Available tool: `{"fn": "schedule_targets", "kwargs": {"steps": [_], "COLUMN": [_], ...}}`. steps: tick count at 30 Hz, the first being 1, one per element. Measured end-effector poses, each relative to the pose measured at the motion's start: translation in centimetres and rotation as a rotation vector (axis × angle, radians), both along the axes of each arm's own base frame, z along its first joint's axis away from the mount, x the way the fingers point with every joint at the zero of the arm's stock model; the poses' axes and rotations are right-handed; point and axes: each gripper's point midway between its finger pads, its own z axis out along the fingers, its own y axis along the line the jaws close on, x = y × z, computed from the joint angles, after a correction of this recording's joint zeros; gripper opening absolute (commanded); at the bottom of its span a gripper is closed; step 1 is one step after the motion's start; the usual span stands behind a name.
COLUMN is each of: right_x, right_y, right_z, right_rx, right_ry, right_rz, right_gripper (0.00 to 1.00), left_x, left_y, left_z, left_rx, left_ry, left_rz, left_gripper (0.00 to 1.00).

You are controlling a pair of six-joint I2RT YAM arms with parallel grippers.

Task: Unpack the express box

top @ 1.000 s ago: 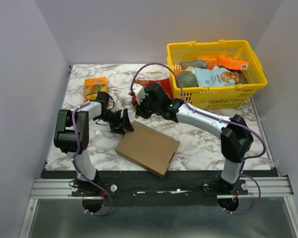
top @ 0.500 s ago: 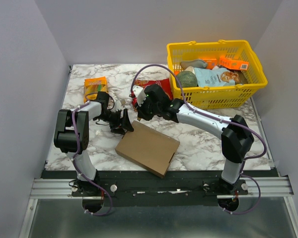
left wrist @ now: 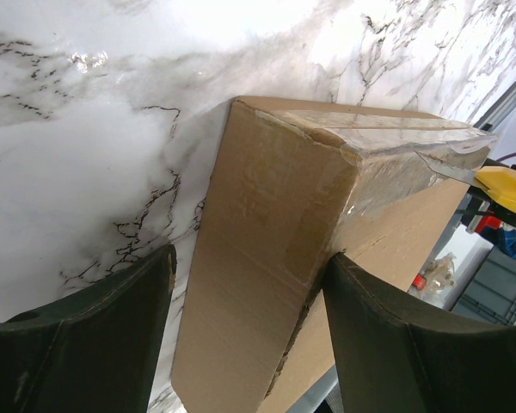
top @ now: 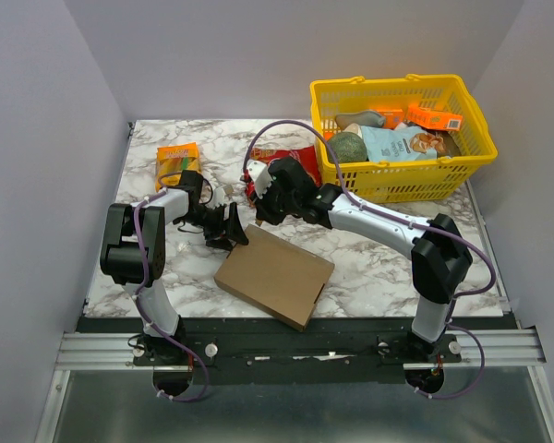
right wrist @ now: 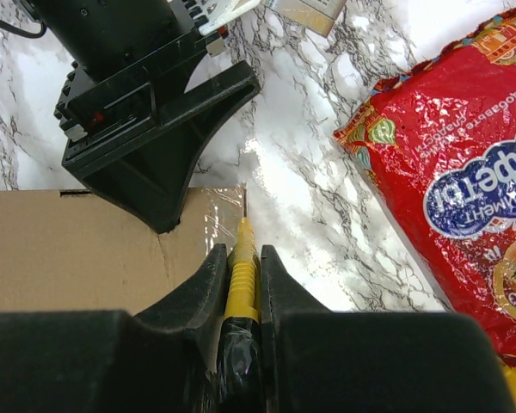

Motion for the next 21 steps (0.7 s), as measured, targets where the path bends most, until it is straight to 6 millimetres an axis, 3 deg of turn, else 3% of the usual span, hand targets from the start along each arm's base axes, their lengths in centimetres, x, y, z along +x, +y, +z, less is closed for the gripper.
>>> {"fn": "schedule_targets", "kwargs": {"steps": [21], "right_x": [-0.41], "right_y": [-0.18], "right_z": [-0.44], "right_rx": [-0.016], "right_ry": [0.009], "right_rz": [0.022], "right_gripper": [0.0], "left_x": [0.0], "left_y": [0.01], "left_z": [-0.01], "left_rx": [0.0], "left_ry": [0.001], "left_rz": [0.0], "left_gripper": [0.75]}}
